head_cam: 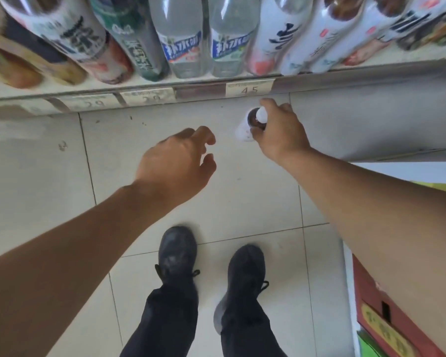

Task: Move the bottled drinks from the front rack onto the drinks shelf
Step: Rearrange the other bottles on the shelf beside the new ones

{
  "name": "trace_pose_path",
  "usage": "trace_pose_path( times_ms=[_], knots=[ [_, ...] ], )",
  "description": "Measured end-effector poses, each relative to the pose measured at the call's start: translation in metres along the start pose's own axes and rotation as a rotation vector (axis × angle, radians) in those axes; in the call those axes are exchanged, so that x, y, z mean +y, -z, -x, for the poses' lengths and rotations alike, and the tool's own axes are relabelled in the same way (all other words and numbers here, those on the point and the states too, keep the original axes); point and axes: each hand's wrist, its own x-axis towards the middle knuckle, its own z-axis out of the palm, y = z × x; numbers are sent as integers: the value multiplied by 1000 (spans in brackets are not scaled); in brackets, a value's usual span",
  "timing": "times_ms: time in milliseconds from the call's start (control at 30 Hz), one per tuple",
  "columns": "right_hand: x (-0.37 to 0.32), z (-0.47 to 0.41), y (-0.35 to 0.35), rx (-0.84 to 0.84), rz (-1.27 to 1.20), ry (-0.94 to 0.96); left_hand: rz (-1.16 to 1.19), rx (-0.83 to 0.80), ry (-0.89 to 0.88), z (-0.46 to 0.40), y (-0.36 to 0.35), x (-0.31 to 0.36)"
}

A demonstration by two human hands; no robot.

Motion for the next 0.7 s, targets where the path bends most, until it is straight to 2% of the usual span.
trace_pose_path(
  times_ms=[133,233,333,500,700],
  knots=[
    [1,9,-3,55,13,-82,-2,-23,25,8,4,-4],
    [10,37,0,141,-79,-168,-1,-22,34,21,16,2],
    [6,81,26,189,-138,-161,-11,-38,25,46,36,16],
    [-23,156,111,233,-139,-23,8,-19,8,87,96,58],
    [-84,250,254,279,-128,179,82,57,-31,135,210,122]
  ],
)
